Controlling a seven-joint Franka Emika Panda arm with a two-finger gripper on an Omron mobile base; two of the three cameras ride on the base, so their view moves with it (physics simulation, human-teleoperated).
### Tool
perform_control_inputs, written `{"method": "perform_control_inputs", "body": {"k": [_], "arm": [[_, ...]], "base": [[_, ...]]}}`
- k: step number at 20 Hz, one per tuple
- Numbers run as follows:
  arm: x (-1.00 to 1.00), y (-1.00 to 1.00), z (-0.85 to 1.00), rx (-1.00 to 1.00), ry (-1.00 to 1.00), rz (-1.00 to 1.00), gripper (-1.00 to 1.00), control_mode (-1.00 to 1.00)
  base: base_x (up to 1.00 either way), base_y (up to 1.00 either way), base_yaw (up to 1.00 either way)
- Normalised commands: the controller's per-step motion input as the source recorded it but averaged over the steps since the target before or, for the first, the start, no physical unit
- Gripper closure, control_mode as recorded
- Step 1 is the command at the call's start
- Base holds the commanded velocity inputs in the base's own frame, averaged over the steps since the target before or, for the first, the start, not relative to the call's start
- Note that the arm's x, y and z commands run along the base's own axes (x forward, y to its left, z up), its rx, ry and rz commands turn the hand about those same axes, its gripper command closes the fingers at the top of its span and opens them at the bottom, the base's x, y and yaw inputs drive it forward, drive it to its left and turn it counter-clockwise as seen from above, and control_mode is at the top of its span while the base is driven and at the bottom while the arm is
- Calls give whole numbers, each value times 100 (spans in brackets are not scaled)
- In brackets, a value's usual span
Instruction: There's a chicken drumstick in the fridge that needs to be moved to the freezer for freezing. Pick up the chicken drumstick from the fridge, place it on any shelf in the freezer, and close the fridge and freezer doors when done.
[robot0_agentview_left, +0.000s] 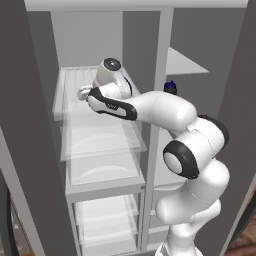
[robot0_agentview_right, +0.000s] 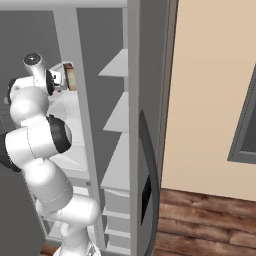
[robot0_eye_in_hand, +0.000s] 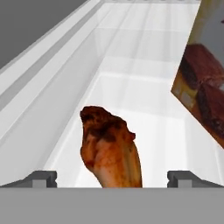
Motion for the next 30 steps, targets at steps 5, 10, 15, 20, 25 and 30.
{"method": "perform_control_inputs", "body": {"k": [5,10,15,20,25,30], "arm": [[0,1,-57,0,0,0,100,-100],[0,0,-51,0,0,1,100,-100],[1,0,-50,0,0,0,100,-100],[-42,9,-11,0,1,0,100,-100],[-86,6,0,0,1,0,100,-100],[-92,-19,13,1,0,0,100,-100]], "base": [[0,0,0],[0,0,0],[0,0,0],[0,0,0],[0,0,0],[0,0,0]]}}
